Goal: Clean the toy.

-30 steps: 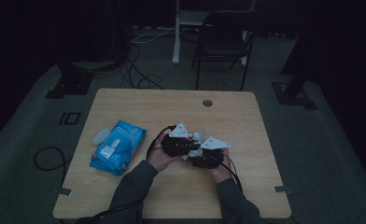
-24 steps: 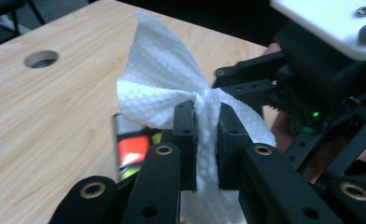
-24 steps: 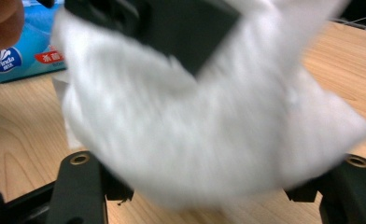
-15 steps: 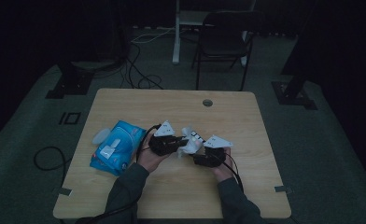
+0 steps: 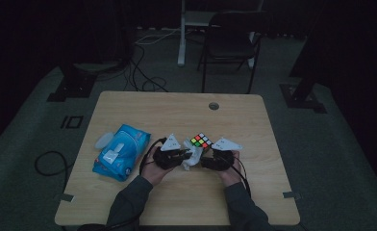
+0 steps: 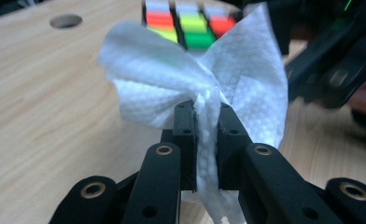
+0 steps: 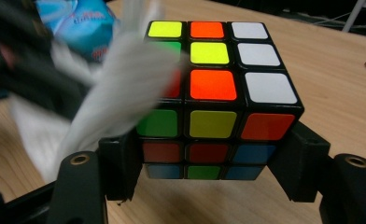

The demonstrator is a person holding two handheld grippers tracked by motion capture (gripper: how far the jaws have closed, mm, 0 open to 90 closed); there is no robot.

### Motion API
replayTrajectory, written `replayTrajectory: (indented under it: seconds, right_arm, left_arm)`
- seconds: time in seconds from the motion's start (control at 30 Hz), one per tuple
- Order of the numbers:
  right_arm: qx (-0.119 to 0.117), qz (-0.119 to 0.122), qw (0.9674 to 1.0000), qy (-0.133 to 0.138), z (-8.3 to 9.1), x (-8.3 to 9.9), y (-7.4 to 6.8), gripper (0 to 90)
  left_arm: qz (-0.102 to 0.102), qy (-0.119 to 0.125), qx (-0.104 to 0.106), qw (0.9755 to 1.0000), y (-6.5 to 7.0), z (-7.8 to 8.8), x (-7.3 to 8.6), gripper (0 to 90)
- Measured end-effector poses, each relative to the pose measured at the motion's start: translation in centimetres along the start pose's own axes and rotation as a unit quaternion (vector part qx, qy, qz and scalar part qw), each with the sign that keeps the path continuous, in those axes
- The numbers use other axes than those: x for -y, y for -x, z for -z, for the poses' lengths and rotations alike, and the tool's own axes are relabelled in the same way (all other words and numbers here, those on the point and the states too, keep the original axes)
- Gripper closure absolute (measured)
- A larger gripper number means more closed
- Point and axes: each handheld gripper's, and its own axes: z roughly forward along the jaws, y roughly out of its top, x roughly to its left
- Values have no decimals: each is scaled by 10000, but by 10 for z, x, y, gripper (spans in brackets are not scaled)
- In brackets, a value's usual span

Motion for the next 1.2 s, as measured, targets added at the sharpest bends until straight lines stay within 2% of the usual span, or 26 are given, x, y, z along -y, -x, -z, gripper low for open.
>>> replayTrajectory:
  seconds: [0.13,0.23,0.47,0.73,1.0,1.2]
  right_arm:
    - [41,-48,10000,57,3,-3,0,344]
    - [71,-118,9999,71,3,-4,2,344]
    - [67,-192,9998,80,2,-4,1,344]
    - [15,-256,9996,142,3,-6,0,344]
    - [67,-294,9994,151,4,-6,1,344]
    - [104,-341,9992,170,4,-6,1,344]
  left_arm:
    - [47,-49,44,10000,2,-6,3,828]
    - [-16,-136,105,9999,10,-15,8,828]
    - [-181,-132,215,9995,24,-28,9,831]
    - [-288,-50,210,9994,34,-40,5,830]
    - [-115,205,-53,9997,32,-37,7,831]
    - [-50,277,-75,9996,33,-39,7,832]
